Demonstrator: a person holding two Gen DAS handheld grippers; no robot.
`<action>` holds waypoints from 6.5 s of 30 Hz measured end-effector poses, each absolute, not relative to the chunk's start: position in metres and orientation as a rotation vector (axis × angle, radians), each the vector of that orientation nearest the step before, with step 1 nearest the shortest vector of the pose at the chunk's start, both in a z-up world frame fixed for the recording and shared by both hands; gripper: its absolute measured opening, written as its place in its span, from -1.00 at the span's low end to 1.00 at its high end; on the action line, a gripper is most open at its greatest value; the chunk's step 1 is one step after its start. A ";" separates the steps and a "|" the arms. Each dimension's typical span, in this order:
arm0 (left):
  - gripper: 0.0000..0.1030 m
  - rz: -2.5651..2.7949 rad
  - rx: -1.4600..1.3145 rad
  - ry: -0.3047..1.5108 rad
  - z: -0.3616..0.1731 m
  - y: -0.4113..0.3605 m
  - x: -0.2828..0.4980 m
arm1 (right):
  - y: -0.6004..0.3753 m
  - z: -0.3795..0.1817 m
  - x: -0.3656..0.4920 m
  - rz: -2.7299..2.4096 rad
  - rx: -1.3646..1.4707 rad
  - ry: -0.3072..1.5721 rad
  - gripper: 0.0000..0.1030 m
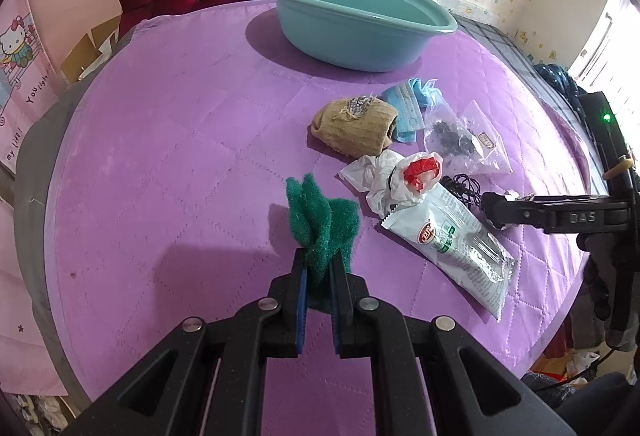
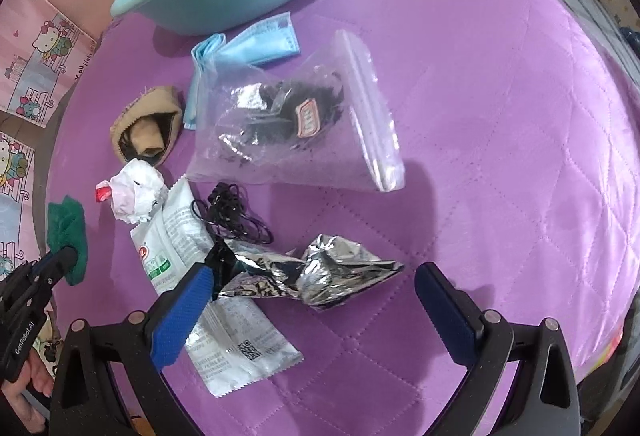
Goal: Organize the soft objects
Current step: 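Grasp the green scouring pad with the left tool while the right tool grasps the silver foil packet, then carry the pad and foil packet into the teal basin and open both tools, then withdraw both tools from the basin back over the table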
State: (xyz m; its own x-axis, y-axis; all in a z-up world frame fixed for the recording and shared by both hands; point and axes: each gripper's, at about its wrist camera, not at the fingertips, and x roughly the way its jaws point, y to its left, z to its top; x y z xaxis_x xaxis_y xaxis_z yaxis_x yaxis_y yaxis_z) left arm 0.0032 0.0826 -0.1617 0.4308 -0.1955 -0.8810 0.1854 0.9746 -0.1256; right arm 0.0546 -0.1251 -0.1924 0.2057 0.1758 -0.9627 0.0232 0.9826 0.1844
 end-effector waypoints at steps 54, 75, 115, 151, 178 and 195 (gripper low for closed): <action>-0.81 -0.295 0.053 0.998 -0.059 0.013 0.062 | -0.124 -0.065 0.111 0.294 0.012 1.212 -0.07; -0.81 -0.328 0.097 0.946 -0.047 0.003 0.154 | -0.115 -0.040 0.204 0.319 0.028 1.142 -0.06; -0.68 -0.317 0.094 0.998 -0.113 -0.004 0.283 | -0.097 -0.105 0.357 0.308 0.101 1.227 0.12; 1.00 -0.174 0.057 0.947 -0.073 0.017 0.181 | -0.104 -0.056 0.261 0.244 0.002 1.123 1.00; 1.00 -0.170 0.069 0.918 -0.078 0.034 0.046 | -0.108 -0.067 0.122 0.269 -0.059 1.122 1.00; 1.00 -0.181 0.056 0.993 -0.130 0.040 0.003 | -0.098 -0.126 0.070 0.289 -0.090 1.206 1.00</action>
